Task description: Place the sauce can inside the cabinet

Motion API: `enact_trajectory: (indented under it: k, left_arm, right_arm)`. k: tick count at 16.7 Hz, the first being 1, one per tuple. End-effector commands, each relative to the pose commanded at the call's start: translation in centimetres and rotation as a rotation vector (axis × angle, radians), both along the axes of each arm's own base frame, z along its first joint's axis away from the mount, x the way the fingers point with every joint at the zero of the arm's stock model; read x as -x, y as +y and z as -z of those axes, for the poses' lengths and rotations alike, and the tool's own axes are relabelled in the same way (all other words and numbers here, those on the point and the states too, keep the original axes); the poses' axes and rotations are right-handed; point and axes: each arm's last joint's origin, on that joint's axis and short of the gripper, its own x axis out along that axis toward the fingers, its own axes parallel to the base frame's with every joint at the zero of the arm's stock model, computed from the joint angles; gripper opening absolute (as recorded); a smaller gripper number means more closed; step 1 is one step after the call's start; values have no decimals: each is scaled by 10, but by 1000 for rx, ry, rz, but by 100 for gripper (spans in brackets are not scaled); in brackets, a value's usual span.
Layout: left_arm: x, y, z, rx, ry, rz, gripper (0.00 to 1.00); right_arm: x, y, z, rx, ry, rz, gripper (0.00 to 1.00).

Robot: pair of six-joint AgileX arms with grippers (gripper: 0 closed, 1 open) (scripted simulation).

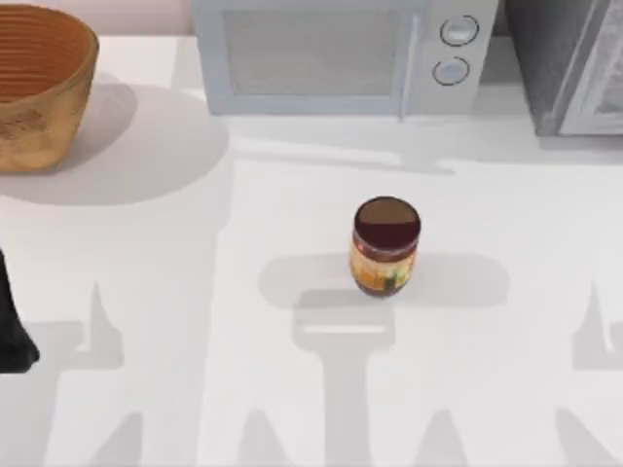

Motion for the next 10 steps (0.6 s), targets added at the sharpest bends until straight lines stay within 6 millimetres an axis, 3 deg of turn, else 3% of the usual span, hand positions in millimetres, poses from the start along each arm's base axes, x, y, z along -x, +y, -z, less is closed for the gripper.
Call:
enact_trajectory:
  k: [5, 10]
  left_arm:
    - [0, 0, 0, 0, 0, 0, 100]
    - [0, 0, 0, 0, 0, 0, 100]
  right_arm:
    - [-1, 2, -7, 10, -5, -46, 100]
    - [-12, 12, -38, 64, -22, -246, 100]
